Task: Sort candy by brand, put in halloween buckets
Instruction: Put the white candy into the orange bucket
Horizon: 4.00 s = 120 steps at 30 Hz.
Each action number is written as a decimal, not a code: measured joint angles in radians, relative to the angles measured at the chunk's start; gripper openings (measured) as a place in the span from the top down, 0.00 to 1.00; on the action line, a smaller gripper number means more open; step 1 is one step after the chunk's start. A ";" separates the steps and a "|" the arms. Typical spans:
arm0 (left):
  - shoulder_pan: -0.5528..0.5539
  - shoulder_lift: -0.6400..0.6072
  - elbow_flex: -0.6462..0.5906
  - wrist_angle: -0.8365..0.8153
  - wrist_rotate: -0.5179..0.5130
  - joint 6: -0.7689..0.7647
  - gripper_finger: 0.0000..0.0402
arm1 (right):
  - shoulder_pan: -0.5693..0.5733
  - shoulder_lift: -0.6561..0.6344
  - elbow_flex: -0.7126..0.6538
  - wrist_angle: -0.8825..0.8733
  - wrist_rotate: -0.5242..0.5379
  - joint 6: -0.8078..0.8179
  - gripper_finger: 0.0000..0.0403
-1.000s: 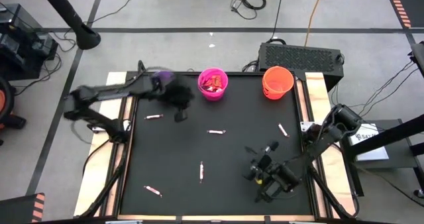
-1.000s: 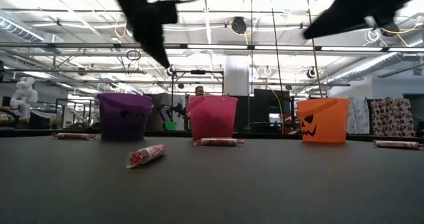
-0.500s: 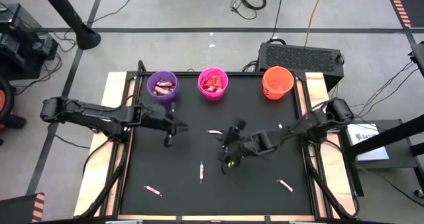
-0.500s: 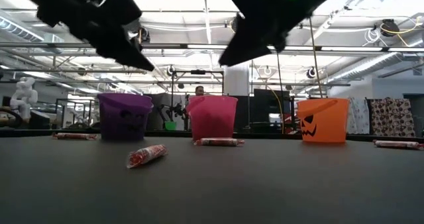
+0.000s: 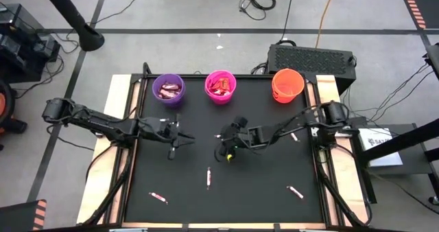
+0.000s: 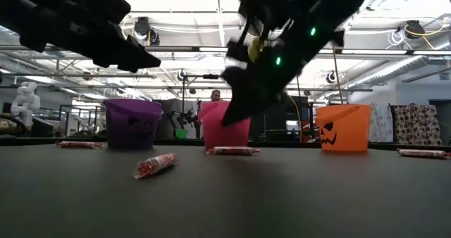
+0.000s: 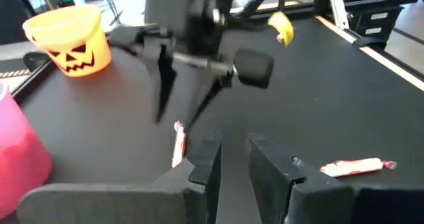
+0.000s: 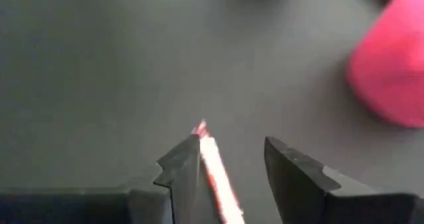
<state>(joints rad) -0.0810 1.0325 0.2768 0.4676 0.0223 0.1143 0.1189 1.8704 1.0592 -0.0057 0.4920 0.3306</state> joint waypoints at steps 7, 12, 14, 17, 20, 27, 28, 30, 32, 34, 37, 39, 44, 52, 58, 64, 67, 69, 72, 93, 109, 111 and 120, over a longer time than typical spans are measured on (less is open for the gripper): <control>0.000 0.001 0.000 -0.002 0.000 0.024 0.80 | -0.071 0.086 0.002 0.051 -0.126 -0.024 0.60; 0.000 0.001 0.000 -0.003 0.000 0.024 0.80 | -0.094 0.110 0.002 0.053 -0.179 -0.029 0.60; 0.000 0.001 0.000 -0.014 0.000 0.024 0.80 | -0.099 0.110 0.002 0.046 -0.208 -0.029 0.60; 0.000 0.001 0.000 -0.036 0.000 0.023 0.80 | -0.102 0.110 0.002 0.039 -0.213 -0.029 0.60; 0.000 0.001 0.000 -0.064 0.000 0.022 0.80 | -0.102 0.110 0.002 0.038 -0.213 -0.028 0.61; 0.000 0.001 0.000 -0.066 0.000 -0.001 0.80 | -0.102 0.108 0.003 0.010 -0.214 -0.031 0.71; 0.000 0.001 0.000 -0.066 0.000 -0.001 0.80 | -0.102 0.108 0.003 0.008 -0.214 -0.036 0.73; 0.000 0.001 0.000 -0.066 0.000 0.000 0.80 | -0.102 0.108 0.003 0.007 -0.214 -0.057 0.77; 0.000 0.001 0.000 -0.066 0.000 0.000 0.80 | -0.102 0.103 0.003 0.002 -0.214 -0.063 0.82; 0.000 0.001 0.000 -0.066 0.000 0.000 0.80 | -0.102 0.096 0.002 -0.005 -0.212 -0.062 0.86; 0.000 0.001 0.000 -0.066 0.000 -0.001 0.80 | -0.103 0.070 -0.001 -0.033 -0.209 -0.063 0.91; 0.000 0.001 0.000 -0.065 0.000 -0.001 0.80 | -0.103 0.045 -0.001 -0.046 -0.209 -0.063 0.93; 0.000 0.001 0.000 -0.065 0.000 -0.001 0.80 | -0.103 -0.048 0.000 -0.124 -0.205 -0.058 0.92; 0.000 0.001 0.000 -0.066 0.000 -0.002 0.80 | -0.102 -0.295 0.000 -0.395 -0.150 0.015 0.92; 0.000 0.001 0.000 -0.066 0.000 -0.002 0.80 | -0.104 -0.508 0.000 -0.649 0.098 0.136 0.92; 0.000 0.001 0.000 -0.065 0.000 0.000 0.80 | -0.146 -0.669 0.002 -0.898 0.317 0.311 0.92; 0.000 0.001 0.000 -0.065 0.000 0.000 0.80 | -0.195 -0.693 0.002 -1.030 0.365 0.398 0.92; 0.000 0.001 0.000 -0.065 0.000 0.000 0.80 | -0.234 -0.692 0.002 -1.108 0.405 0.453 0.92; 0.000 0.001 0.000 -0.065 0.000 0.003 0.80 | -0.303 -0.686 0.002 -1.161 0.481 0.509 0.92; 0.000 0.001 0.000 -0.057 0.000 0.003 0.80 | -0.656 -0.538 0.001 -1.046 0.441 0.405 0.77; 0.000 0.001 0.000 -0.058 0.000 0.005 0.80 | -0.645 -0.551 0.014 -1.063 -0.226 0.259 0.45; 0.000 0.002 0.000 -0.058 0.000 0.004 0.80 | -0.608 -0.552 0.014 -1.100 -0.316 0.274 0.45; 0.000 0.002 0.000 -0.059 0.000 -0.002 0.80 | -0.401 -0.553 -0.017 -1.261 -0.341 0.458 0.44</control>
<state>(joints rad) -0.0811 1.0340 0.2764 0.4091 0.0219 0.1127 -0.2817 1.3178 1.0427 -1.2672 0.1506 0.7886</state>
